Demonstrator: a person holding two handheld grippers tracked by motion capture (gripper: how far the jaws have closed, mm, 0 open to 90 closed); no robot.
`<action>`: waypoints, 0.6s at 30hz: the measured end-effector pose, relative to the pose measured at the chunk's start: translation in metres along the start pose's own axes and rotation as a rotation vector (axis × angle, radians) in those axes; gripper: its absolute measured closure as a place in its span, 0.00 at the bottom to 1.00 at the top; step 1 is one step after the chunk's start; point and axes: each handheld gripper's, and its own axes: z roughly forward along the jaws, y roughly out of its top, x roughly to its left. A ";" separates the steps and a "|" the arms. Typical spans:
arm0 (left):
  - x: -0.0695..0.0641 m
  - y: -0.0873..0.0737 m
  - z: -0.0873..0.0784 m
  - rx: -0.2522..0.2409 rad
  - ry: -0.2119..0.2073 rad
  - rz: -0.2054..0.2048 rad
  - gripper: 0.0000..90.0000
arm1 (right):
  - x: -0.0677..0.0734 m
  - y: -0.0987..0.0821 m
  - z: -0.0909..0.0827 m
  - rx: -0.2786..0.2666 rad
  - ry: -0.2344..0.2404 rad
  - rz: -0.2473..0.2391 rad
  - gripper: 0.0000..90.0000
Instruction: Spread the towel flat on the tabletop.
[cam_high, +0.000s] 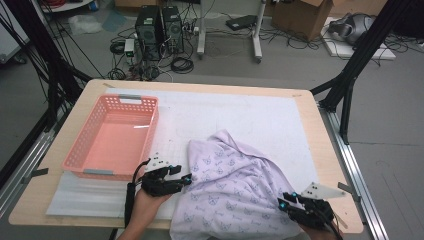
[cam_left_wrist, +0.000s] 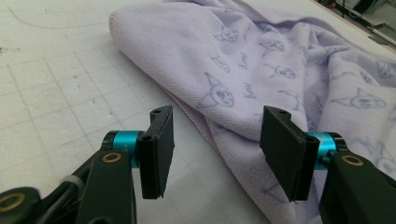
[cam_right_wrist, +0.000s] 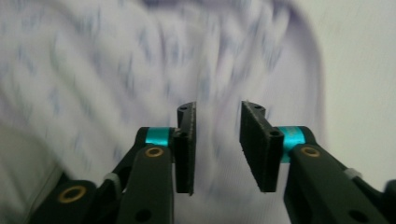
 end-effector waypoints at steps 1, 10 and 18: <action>0.000 0.000 0.000 0.000 0.000 0.000 0.50 | -0.001 0.006 0.002 -0.019 -0.008 -0.007 0.71; -0.001 -0.001 0.005 0.017 -0.015 0.013 0.50 | -0.020 0.073 0.080 0.013 -0.074 -0.116 0.61; 0.003 -0.003 0.001 0.009 -0.008 0.001 0.52 | -0.022 0.075 0.112 0.040 0.017 -0.121 0.95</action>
